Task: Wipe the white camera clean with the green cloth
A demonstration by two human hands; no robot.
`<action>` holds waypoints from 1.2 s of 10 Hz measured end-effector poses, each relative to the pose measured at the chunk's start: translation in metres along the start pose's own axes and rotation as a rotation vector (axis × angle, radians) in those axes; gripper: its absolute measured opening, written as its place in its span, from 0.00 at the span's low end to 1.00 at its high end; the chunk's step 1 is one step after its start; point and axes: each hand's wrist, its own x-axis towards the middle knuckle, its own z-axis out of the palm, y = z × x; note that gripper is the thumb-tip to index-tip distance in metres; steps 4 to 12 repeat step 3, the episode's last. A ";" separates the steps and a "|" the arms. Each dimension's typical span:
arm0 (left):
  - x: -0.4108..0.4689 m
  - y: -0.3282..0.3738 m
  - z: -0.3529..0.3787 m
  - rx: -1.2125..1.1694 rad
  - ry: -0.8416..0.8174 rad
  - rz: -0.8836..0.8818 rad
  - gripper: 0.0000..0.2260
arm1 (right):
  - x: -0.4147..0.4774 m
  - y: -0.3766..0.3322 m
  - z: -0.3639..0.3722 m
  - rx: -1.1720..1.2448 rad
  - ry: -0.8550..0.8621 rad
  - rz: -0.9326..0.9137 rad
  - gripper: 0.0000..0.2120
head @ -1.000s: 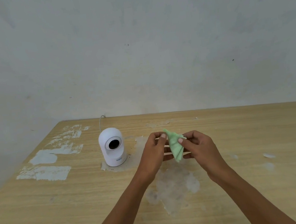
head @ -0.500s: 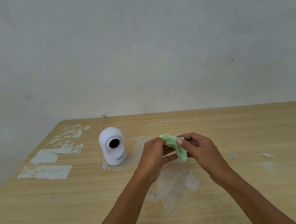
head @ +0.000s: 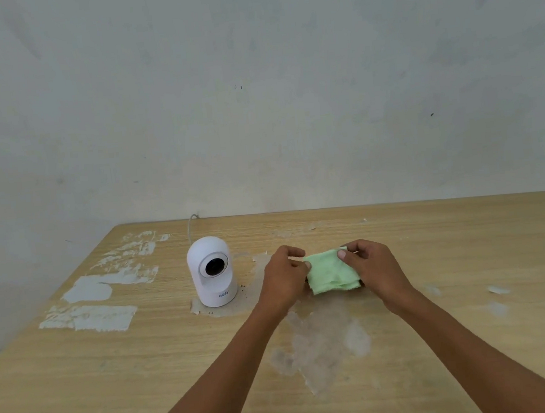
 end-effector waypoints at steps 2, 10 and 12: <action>0.008 -0.006 0.014 0.369 0.048 0.169 0.11 | 0.012 0.014 0.002 -0.245 -0.023 0.005 0.12; 0.009 -0.005 0.014 0.433 0.073 0.181 0.12 | 0.009 0.013 -0.002 -0.251 -0.019 0.029 0.15; 0.009 -0.005 0.014 0.433 0.073 0.181 0.12 | 0.009 0.013 -0.002 -0.251 -0.019 0.029 0.15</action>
